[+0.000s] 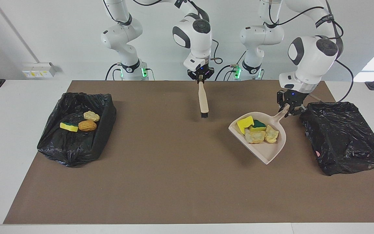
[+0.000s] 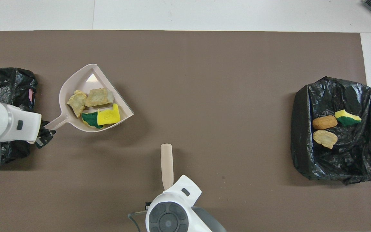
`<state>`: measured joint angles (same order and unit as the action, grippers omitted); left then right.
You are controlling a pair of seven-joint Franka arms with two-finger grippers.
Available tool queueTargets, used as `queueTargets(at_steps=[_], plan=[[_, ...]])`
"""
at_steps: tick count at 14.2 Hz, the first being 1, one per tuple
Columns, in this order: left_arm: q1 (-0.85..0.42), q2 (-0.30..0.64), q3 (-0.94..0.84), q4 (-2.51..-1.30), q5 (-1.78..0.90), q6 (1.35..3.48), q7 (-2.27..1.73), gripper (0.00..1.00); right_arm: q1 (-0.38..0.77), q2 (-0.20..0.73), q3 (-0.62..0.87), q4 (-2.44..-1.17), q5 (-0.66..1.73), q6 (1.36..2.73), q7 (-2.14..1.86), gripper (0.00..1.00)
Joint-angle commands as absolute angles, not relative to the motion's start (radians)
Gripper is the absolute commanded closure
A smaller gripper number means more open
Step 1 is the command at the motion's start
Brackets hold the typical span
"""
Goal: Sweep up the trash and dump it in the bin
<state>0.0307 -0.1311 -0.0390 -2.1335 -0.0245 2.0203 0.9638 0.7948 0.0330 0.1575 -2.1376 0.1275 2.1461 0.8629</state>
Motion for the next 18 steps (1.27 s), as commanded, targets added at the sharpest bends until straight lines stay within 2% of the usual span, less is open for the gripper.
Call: queueTargets(at_steps=[1, 5, 6, 7, 9, 11, 18], plan=[[0.096, -0.126, -0.046, -2.021, -0.041, 1.877, 0.979, 1.0, 0.828, 0.086, 0.155, -2.14, 0.086, 2.209, 0.922, 1.0], [0.251, -0.074, -0.044, -1.887, -0.043, 1.748, 1.116, 1.0, 0.839, 0.12, 0.155, -2.138, 0.086, 2.229, 0.936, 1.0], [0.288, -0.042, -0.044, -1.829, -0.043, 1.705, 1.159, 1.0, 0.839, 0.121, 0.153, -2.131, 0.084, 2.215, 0.949, 0.69], [0.329, -0.005, -0.044, -1.754, -0.043, 1.656, 1.216, 1.0, 0.839, 0.123, 0.153, -2.119, 0.068, 2.194, 0.951, 0.01], [0.409, 0.06, -0.044, -1.625, -0.037, 1.591, 1.314, 1.0, 0.833, 0.124, 0.153, -2.067, 0.026, 2.116, 0.95, 0.0], [0.437, 0.078, -0.044, -1.576, -0.009, 1.586, 1.377, 1.0, 0.815, 0.117, 0.149, -2.002, 0.026, 2.027, 0.936, 0.0], [0.523, 0.095, -0.029, -1.56, 0.104, 1.687, 1.393, 1.0, 0.615, 0.041, 0.146, -1.774, 0.025, 1.677, 0.622, 0.0]])
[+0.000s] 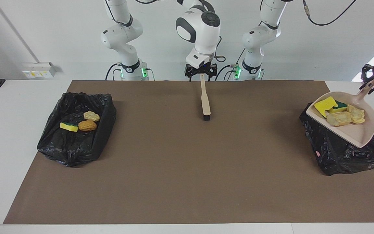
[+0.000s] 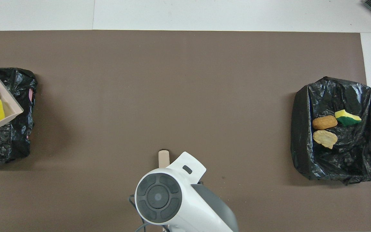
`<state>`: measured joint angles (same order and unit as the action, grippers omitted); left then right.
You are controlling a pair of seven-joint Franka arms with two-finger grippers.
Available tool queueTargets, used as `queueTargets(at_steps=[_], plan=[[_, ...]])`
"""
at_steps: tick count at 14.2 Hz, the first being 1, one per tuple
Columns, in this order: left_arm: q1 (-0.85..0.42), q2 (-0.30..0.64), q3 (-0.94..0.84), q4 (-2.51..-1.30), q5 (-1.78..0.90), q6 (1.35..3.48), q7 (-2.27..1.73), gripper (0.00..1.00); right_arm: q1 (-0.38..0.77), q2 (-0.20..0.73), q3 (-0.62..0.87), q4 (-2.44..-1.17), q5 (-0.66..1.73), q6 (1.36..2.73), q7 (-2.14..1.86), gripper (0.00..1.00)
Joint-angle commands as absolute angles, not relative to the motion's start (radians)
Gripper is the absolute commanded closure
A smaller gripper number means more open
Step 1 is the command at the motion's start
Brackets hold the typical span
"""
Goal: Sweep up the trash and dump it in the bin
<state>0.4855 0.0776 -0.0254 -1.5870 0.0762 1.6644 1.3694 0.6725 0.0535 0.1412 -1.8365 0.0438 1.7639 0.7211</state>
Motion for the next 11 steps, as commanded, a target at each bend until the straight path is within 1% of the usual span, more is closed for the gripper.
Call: queueTargets(at_steps=[1, 2, 5, 7, 11], plan=[[0.535, 0.11, -0.029, -1.557, 0.138, 1.712, 1.422, 1.0, 0.582, 0.04, 0.144, -1.729, 0.025, 1.625, 0.559, 0.0], [0.543, 0.141, -0.026, -1.54, 0.165, 1.744, 1.457, 1.0, 0.536, 0.037, 0.144, -1.695, 0.025, 1.591, 0.49, 0.0], [0.59, 0.228, -0.026, -1.441, 0.199, 1.761, 1.544, 1.0, 0.404, 0.02, 0.141, -1.626, 0.023, 1.51, 0.271, 0.0], [0.61, 0.239, -0.025, -1.427, 0.262, 1.792, 1.589, 1.0, 0.326, 0.018, 0.143, -1.589, 0.012, 1.499, 0.181, 0.0], [0.595, 0.247, -0.034, -1.427, 0.463, 1.864, 1.638, 1.0, 0.178, 0.02, 0.143, -1.546, 0.006, 1.477, 0.008, 0.0]])
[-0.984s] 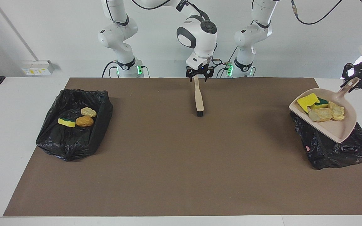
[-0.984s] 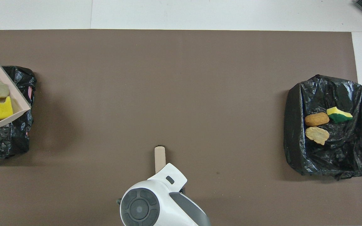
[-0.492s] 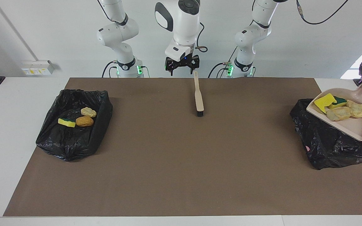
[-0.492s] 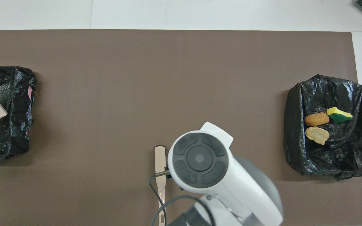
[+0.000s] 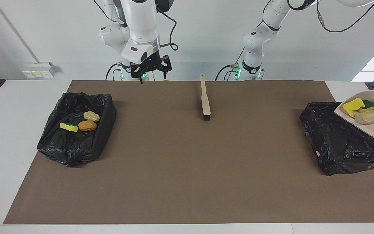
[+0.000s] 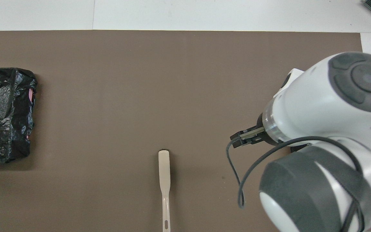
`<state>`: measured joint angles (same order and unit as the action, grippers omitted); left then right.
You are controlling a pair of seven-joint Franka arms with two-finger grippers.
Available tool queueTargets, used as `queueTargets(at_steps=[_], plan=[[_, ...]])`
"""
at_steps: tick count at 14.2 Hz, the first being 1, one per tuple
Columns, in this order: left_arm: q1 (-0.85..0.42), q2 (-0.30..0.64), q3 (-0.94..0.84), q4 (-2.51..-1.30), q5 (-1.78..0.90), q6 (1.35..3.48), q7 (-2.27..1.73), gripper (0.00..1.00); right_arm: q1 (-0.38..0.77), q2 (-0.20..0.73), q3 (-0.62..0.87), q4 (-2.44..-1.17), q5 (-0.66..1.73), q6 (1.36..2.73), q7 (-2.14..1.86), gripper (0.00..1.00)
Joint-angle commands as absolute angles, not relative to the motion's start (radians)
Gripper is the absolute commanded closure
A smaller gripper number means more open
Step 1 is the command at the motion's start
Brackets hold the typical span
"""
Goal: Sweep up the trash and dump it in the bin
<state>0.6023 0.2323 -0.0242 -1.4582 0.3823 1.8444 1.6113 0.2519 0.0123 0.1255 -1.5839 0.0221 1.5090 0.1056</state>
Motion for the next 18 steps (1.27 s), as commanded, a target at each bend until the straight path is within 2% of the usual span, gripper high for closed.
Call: queueTargets(at_steps=[1, 6, 9, 18], plan=[[0.594, 0.247, -0.035, -1.428, 0.481, 1.874, 1.649, 1.0, 0.149, 0.02, 0.143, -1.543, 0.003, 1.479, -0.036, 0.0], [0.471, 0.248, -0.037, -1.447, 0.694, 1.928, 1.657, 1.0, 0.06, 0.021, 0.098, -1.537, -0.035, 1.494, -0.051, 0.0], [0.443, 0.248, -0.037, -1.459, 0.741, 1.933, 1.654, 1.0, -0.003, 0.021, 0.091, -1.537, -0.064, 1.54, -0.049, 0.0], [0.351, 0.25, -0.035, -1.459, 1.015, 1.933, 1.655, 1.0, -0.024, -0.012, 0.069, -1.555, -0.015, 1.539, 0.208, 0.0]])
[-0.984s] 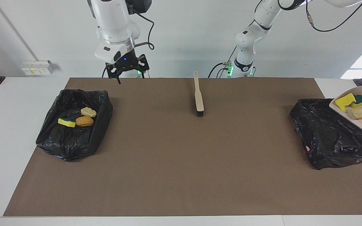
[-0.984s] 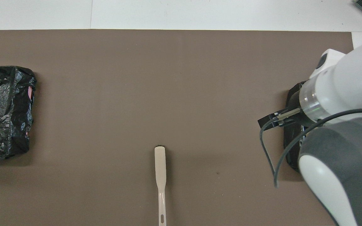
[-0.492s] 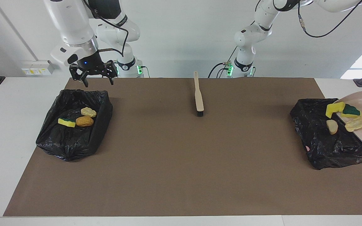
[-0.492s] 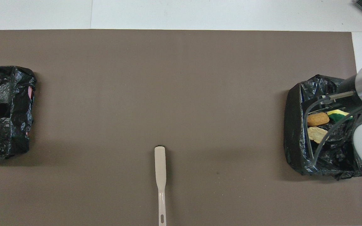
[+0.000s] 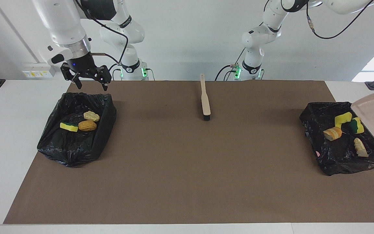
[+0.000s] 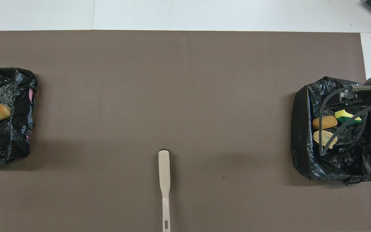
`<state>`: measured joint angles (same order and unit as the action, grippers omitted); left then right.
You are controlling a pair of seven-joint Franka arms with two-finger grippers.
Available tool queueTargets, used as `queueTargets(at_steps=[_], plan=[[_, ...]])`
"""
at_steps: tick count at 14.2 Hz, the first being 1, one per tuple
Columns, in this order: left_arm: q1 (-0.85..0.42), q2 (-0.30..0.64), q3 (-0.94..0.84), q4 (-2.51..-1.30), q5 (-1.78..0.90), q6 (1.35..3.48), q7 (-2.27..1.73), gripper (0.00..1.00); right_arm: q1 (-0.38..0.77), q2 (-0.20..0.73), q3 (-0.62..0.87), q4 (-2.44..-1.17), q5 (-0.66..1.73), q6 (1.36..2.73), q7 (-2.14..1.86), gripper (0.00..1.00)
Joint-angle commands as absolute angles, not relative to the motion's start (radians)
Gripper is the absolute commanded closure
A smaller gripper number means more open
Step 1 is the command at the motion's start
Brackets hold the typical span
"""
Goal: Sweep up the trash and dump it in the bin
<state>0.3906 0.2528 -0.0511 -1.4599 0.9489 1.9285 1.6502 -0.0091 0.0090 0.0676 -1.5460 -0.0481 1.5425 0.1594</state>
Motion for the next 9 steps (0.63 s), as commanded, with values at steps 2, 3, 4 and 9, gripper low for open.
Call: queueTargets(at_steps=[2, 3, 4, 9], plan=[[0.312, 0.249, -0.035, -1.453, 1.052, 1.921, 1.657, 1.0, -0.026, -0.024, 0.069, -1.555, -0.014, 1.536, 0.201, 0.0], [0.305, 0.245, -0.037, -1.451, 1.051, 1.924, 1.657, 1.0, -0.026, -0.038, 0.069, -1.56, -0.014, 1.51, 0.199, 0.0], [0.287, 0.238, -0.037, -1.448, 1.043, 1.924, 1.658, 1.0, -0.025, -0.043, 0.071, -1.56, -0.015, 1.488, 0.193, 0.0], [0.278, 0.178, -0.041, -1.414, 0.714, 1.893, 1.647, 1.0, -0.028, -0.061, 0.066, -1.58, -0.011, 1.491, 0.153, 0.0]])
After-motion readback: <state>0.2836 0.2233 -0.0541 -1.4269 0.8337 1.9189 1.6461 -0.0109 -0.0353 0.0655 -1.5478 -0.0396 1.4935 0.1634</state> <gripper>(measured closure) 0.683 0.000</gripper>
